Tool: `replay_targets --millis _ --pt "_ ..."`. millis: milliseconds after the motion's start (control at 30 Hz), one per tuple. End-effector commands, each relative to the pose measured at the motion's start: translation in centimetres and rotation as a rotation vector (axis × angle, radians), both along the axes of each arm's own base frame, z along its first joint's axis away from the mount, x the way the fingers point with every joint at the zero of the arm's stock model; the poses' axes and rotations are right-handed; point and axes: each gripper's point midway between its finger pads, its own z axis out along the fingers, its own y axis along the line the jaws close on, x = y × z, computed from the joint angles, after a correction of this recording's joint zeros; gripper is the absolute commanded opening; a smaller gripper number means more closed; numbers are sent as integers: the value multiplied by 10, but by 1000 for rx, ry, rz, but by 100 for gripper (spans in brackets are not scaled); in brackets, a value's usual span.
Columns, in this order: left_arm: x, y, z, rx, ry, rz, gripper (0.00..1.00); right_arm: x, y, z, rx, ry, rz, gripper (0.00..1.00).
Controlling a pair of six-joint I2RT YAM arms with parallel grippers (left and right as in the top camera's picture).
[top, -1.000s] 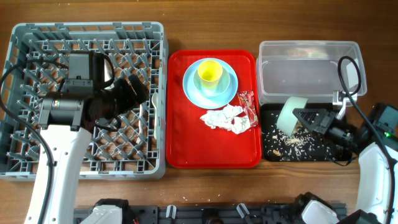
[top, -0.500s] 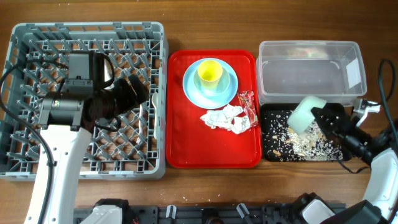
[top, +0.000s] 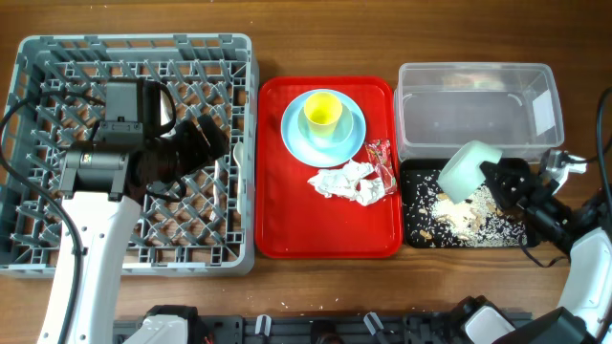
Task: Sort waste into correct bins and load items into the dishwasher rack
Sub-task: 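Tip the green bowl over the black tray to dump the rice, then set the empty green bowl back on the red tray with right gripper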
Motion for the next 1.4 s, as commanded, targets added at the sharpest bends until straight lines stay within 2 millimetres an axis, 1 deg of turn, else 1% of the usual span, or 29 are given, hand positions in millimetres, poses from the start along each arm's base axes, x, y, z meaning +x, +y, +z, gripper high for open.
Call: replay_targets --millis 0,67,133,167,233,300,367,433,500,533,600,633,700,767,800,833,867,900,967,1000,1033,1100,1133,1167,1200,1267,1300,1333,1367 --pt "0 2 5 0 -18 15 100 -2 1 5 49 -8 -1 4" --pt "0 2 5 0 -18 15 100 1 -2 1 -2 -26 -2 4" --pt "0 2 5 0 -18 15 100 -1 0 2 21 -13 -2 4" --pt "0 2 5 0 -18 15 100 2 -3 0 -19 -34 -2 4" --pt "0 2 5 0 -18 14 100 1 -4 -14 -32 70 -17 4" --pt "0 2 5 0 -18 15 100 -4 4 -15 -2 128 -1 4" --pt "0 2 5 0 -18 15 100 -2 11 -14 -131 196 36 4" --pt "0 2 5 0 -18 14 100 0 20 1 -342 254 89 5" --pt "0 2 5 0 -18 14 100 -2 25 14 -655 358 104 4" --pt "0 2 5 0 -18 14 100 -5 37 20 -749 359 142 4" --pt "0 2 5 0 -18 14 100 -14 86 28 -787 270 311 4" --pt "0 2 5 0 -18 15 100 -21 117 27 -796 230 416 4" --pt "0 2 5 0 -18 15 100 -28 151 19 -840 227 491 4" --pt "0 2 5 0 -18 14 100 -35 185 -1 -934 258 526 4" --pt "0 2 5 0 -18 15 100 -42 206 -10 -954 238 580 4" --pt "0 2 5 0 -18 15 100 -53 234 -19 -960 208 657 4" --pt "0 2 5 0 -18 14 100 -61 259 -32 -982 207 707 4" --pt "0 2 5 0 -18 14 100 -66 277 -50 -1034 208 736 4" --pt "0 2 5 0 -18 15 100 -74 296 -81 -1125 212 792 4" --pt "0 2 5 0 -18 14 100 -80 313 -108 -1166 222 842 4" --pt "0 2 5 0 -18 14 100 -81 326 -124 -1176 217 866 4" --pt "0 2 5 0 -18 15 100 -81 341 -141 -1165 209 891 6" --pt "0 2 5 0 -18 14 100 -79 344 -142 -1158 202 890 13" --pt "0 2 5 0 -18 15 100 -78 346 -140 -1158 185 894 33" --pt "0 2 5 0 -18 14 100 -76 347 -133 -1149 171 888 52" --pt "0 2 5 0 -18 14 100 -70 350 -112 -1119 134 862 58" --pt "0 2 5 0 -18 15 100 -63 348 -89 -1091 94 826 60" --pt "0 2 5 0 -18 15 100 -55 339 -72 -1080 72 778 62" --pt "0 2 5 0 -18 14 100 -48 322 -59 -1093 75 721 65"
